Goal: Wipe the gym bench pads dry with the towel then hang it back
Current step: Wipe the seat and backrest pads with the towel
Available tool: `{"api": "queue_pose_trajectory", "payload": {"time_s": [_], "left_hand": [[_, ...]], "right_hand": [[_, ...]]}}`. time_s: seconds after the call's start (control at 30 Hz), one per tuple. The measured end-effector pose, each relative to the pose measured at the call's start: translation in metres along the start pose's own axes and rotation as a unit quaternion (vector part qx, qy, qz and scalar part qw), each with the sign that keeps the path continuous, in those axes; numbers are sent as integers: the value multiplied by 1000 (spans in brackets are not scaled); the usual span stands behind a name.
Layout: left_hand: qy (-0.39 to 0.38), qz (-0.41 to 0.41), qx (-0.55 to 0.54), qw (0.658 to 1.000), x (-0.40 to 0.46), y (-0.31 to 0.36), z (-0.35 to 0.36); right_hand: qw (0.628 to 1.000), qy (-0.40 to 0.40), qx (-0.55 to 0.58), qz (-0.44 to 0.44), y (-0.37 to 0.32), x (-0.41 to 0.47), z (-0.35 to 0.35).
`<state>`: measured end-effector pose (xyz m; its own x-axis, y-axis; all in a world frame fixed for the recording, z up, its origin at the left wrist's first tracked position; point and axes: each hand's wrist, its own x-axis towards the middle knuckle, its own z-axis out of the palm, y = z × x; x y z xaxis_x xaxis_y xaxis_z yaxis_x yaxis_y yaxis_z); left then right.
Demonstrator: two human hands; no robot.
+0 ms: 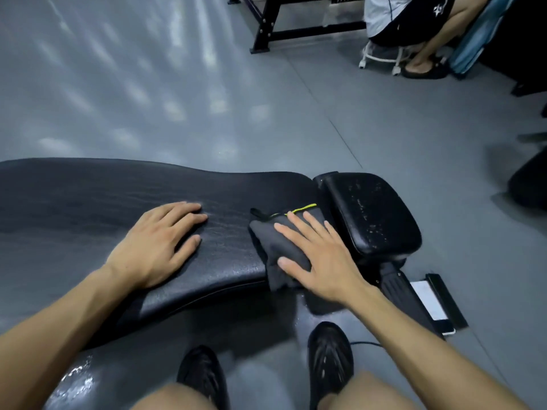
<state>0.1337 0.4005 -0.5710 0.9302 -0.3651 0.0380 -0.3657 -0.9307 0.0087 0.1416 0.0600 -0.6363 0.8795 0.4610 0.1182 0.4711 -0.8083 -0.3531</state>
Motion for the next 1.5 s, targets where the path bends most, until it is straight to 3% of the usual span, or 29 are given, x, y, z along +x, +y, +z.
{"api": "queue_pose_trajectory", "payload": {"time_s": [0.1,0.3,0.47,0.57,0.73,0.8,0.9,1.0,1.1,1.17,1.23,1.5], "left_hand": [[-10,-1,16,1000,-1,3,2],[-33,-32,8,999,7,21,-9],[-80,53,15,995,52,59,-11],[-90,98,8,991,88,92,-14],[-75,143,-19,987,132,120,-5],[-90,139,-23,986,138,114,12],[-67,121,-49,989,132,106,38],[-40,104,-54,992,128,105,49],[-34,99,-67,992,128,106,49],[-28,98,-70,992,129,105,50],[-24,96,-72,992,129,106,52],[-16,93,-71,993,129,108,52]], "right_hand": [[995,53,39,74,-10,-1,8],[996,17,85,31,13,-12,-10],[976,80,186,79,30,-16,-9],[931,145,294,161,27,-14,-18],[754,255,535,283,63,-34,-67],[736,294,540,284,81,-50,-90],[760,347,477,272,99,-62,-106],[796,328,428,275,102,-56,-86],[898,209,294,251,88,-46,-35],[969,129,74,196,78,-44,-2],[981,97,-38,166,79,-39,4],[950,-11,0,312,135,46,-25]]}}
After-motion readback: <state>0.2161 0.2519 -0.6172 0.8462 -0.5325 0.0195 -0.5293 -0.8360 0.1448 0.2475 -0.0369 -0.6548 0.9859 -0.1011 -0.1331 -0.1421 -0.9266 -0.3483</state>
